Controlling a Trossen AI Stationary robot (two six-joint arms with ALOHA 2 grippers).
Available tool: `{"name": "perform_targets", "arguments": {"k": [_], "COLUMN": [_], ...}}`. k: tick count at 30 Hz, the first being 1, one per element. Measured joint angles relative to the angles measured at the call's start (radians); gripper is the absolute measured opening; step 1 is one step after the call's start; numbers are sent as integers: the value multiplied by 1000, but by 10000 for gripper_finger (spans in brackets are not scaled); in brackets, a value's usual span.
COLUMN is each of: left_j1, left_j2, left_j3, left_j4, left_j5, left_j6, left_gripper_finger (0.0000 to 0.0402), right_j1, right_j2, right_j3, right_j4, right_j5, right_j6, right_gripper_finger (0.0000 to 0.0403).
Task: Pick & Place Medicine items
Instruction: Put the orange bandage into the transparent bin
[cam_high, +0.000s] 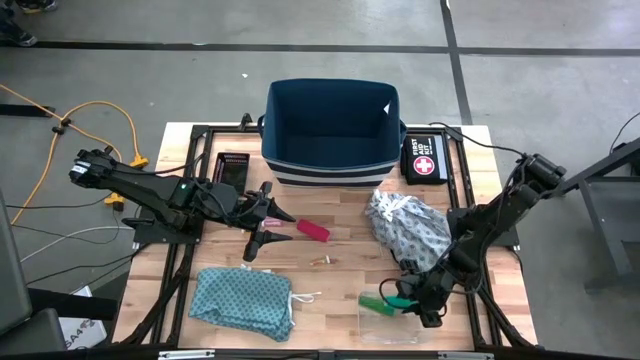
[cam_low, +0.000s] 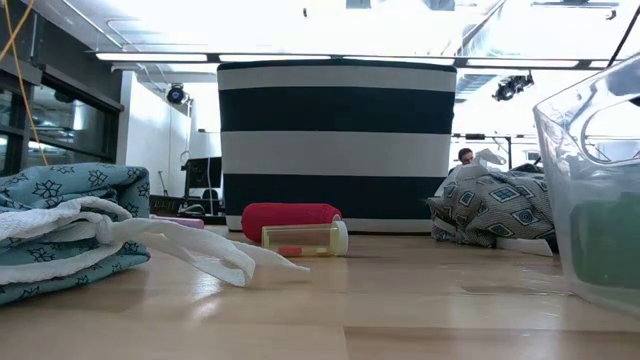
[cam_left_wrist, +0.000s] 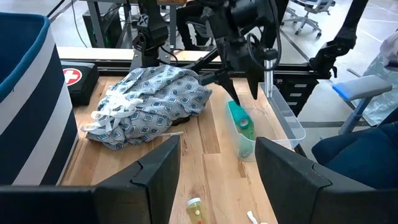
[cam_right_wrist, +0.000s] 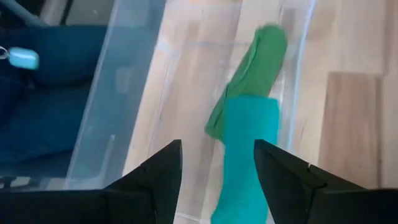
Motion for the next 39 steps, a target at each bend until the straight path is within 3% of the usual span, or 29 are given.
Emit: {"name": "perform_targets", "arguments": {"k": [16, 32, 39], "left_j1": [0, 0, 0], "left_j2": [0, 0, 0], "left_j3": [0, 0, 0], "left_j4": [0, 0, 0], "left_j5": [0, 0, 0], "left_j6": [0, 0, 0], "left_gripper_finger": [199, 199, 199], "right_j1": [-71, -390, -514], "right_j2": [-43, -37, 51], "right_j3": [0, 0, 0], "right_j4": [28, 317, 534], "right_j5": [10, 117, 169], "right_j6": [-58, -423, -557], "right_gripper_finger": [188, 188, 188]}}
